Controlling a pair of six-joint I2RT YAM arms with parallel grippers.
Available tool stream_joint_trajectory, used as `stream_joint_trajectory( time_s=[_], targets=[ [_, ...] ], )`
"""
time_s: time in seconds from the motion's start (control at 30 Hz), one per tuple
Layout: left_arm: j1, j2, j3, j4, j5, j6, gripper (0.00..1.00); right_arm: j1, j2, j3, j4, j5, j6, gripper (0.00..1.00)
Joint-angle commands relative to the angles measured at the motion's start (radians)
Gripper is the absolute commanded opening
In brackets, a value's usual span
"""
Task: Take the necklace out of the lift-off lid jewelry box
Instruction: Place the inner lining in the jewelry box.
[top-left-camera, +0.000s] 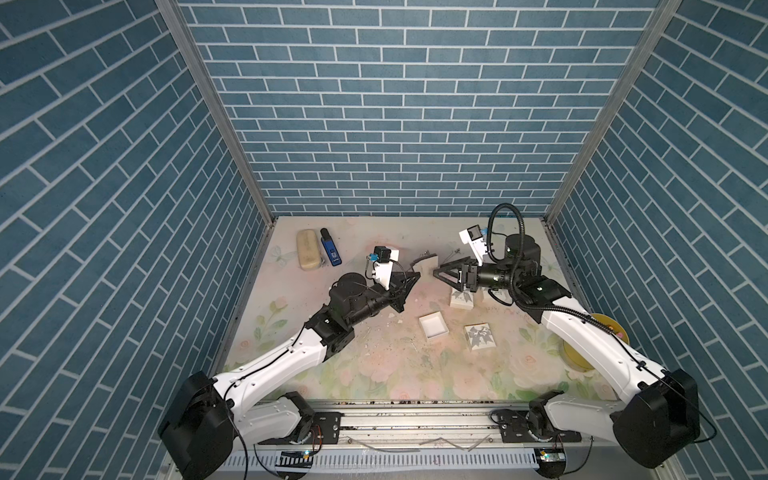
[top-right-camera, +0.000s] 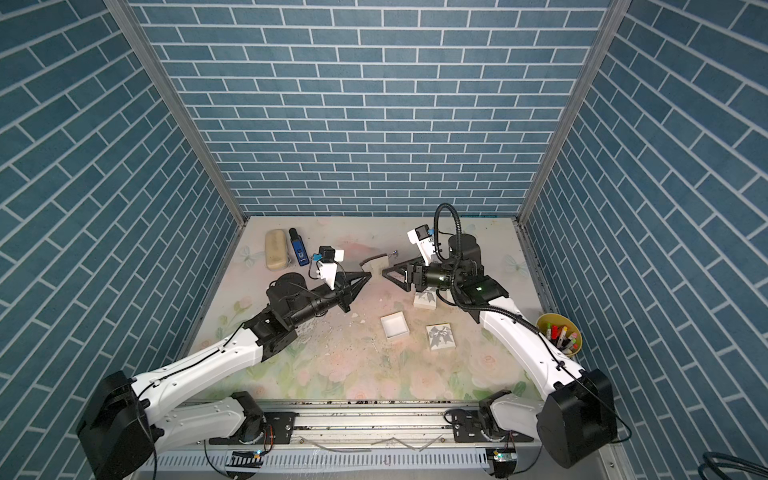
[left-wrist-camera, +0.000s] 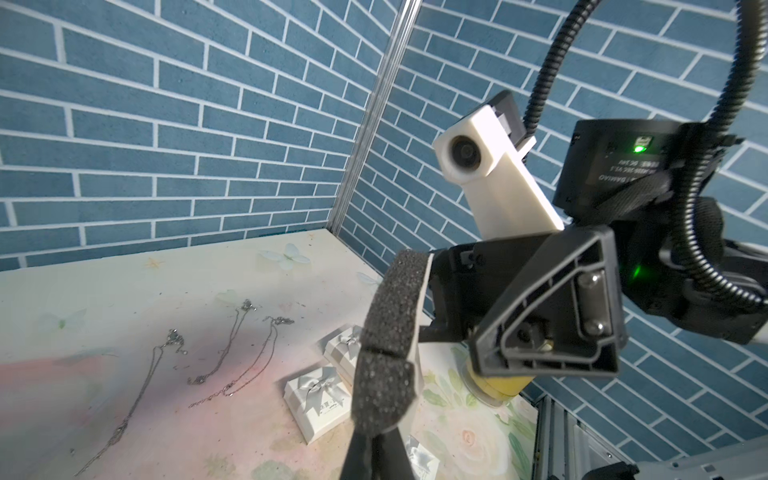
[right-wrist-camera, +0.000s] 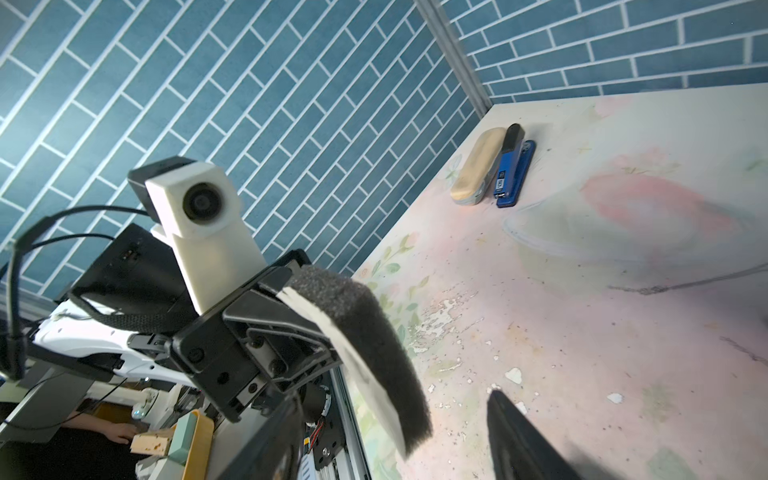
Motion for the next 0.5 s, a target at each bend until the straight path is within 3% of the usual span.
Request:
stream_joint_trajectory(
  time_s=[0.0,0.13,0.37,0.47],
  targets=[
    [0.007,0.004,-0.012,0.079,0.055,-0.032,0.0,0.01,0.042,0.021,0.088,-0.047,0.063,0.71],
    [0.011,-0.012,-0.017,0.07,0.054,-0.037,0.0,0.011,0.101,0.018,0.237,-0.122,0.189,0.66],
    [0.032,-0.029,-0.059,0.045,0.037,-0.054,0.0,0.011,0.112,0.001,0.3,-0.137,0.236,0.23],
    [0.038,-0.021,-0.064,0.044,0.047,-0.07,0.0,0.011,0.104,-0.014,0.306,-0.136,0.237,0.11]
  ],
)
